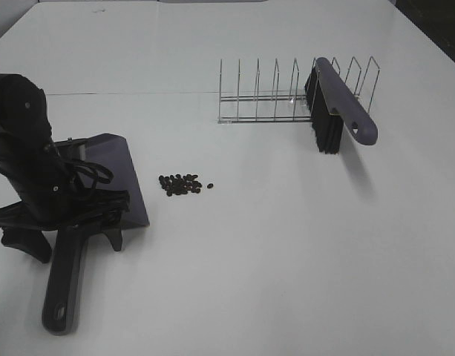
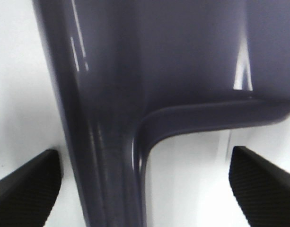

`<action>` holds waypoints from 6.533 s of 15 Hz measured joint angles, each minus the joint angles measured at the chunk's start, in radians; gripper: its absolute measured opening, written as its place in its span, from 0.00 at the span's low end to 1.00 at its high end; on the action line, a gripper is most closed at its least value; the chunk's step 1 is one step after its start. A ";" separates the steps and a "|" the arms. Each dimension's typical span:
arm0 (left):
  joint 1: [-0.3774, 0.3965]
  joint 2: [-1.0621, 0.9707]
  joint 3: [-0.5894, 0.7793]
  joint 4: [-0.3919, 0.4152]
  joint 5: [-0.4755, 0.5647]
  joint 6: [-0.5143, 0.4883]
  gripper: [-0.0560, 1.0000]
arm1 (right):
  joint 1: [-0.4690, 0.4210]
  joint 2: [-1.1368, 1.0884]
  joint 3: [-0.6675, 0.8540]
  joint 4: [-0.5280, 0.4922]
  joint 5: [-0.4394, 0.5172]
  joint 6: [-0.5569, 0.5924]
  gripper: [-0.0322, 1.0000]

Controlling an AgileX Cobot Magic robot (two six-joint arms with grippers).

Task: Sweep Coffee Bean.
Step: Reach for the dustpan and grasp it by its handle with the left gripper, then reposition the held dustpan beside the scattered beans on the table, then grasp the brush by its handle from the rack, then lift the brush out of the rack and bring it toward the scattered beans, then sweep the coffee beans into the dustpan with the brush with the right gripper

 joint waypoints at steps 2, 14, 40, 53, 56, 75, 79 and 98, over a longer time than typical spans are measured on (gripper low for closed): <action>0.000 0.006 -0.003 0.026 0.007 0.000 0.80 | 0.000 0.000 0.000 0.000 0.000 0.000 0.73; 0.095 0.013 -0.006 0.287 0.026 0.117 0.36 | 0.000 0.000 -0.015 -0.115 0.001 0.223 0.73; 0.113 0.012 -0.006 0.323 0.018 0.164 0.36 | -0.001 2.081 -1.580 -0.063 0.104 0.041 0.72; 0.113 0.012 -0.006 0.340 0.042 0.165 0.36 | -0.120 2.414 -1.726 0.105 0.042 0.018 0.63; 0.087 0.012 -0.008 0.384 0.088 0.157 0.36 | -0.120 2.457 -1.726 0.118 0.037 0.018 0.56; 0.046 0.017 -0.059 0.485 0.223 0.065 0.37 | 0.079 1.951 -1.429 -0.192 0.110 0.098 0.39; -0.008 0.027 -0.108 0.528 0.264 0.033 0.37 | 0.221 1.985 -1.259 -0.293 0.080 0.190 0.39; 0.008 0.076 -0.155 0.527 0.288 0.037 0.37 | 0.418 2.258 -1.252 -0.373 0.014 0.292 0.39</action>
